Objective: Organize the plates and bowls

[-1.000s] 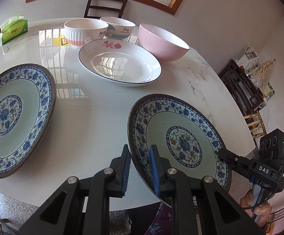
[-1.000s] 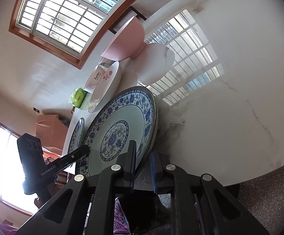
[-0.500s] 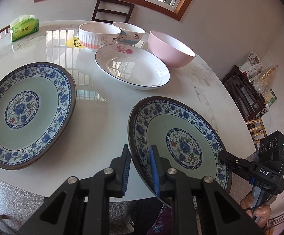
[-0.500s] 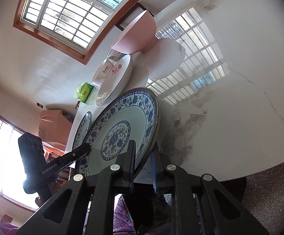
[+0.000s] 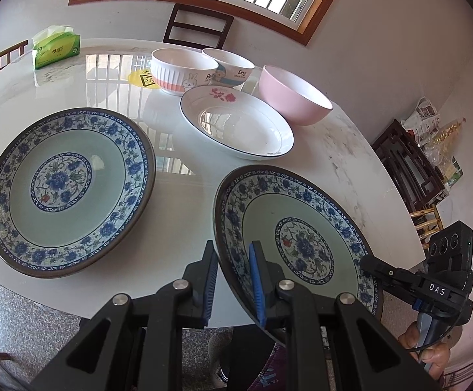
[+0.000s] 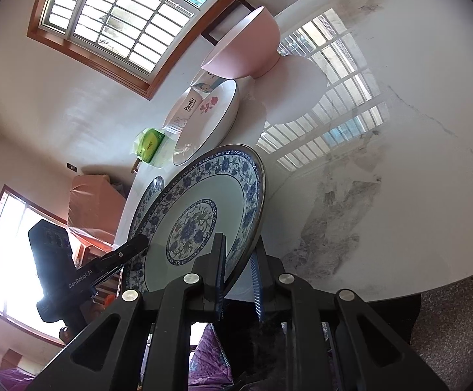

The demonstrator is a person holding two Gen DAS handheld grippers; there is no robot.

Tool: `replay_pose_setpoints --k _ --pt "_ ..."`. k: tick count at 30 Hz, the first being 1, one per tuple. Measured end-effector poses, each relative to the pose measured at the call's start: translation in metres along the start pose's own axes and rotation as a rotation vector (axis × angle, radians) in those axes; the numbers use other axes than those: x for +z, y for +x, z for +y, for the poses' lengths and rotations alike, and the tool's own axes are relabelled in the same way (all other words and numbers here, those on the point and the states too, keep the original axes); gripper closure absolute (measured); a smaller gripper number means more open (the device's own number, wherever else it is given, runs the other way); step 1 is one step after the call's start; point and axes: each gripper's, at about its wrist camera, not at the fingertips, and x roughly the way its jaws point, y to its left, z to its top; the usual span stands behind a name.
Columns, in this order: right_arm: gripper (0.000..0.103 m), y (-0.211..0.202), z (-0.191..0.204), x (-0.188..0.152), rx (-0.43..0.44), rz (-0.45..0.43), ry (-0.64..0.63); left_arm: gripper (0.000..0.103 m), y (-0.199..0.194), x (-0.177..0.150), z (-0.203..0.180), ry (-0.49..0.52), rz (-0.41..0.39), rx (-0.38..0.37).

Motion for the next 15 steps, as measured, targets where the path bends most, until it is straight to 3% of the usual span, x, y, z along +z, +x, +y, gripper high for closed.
replay_pose_setpoints --k 15 --pt "0.086 0.029 0.026 0.014 0.033 0.036 -0.056 0.083 -0.025 0.002 0.026 -0.043 -0.053 0.05"
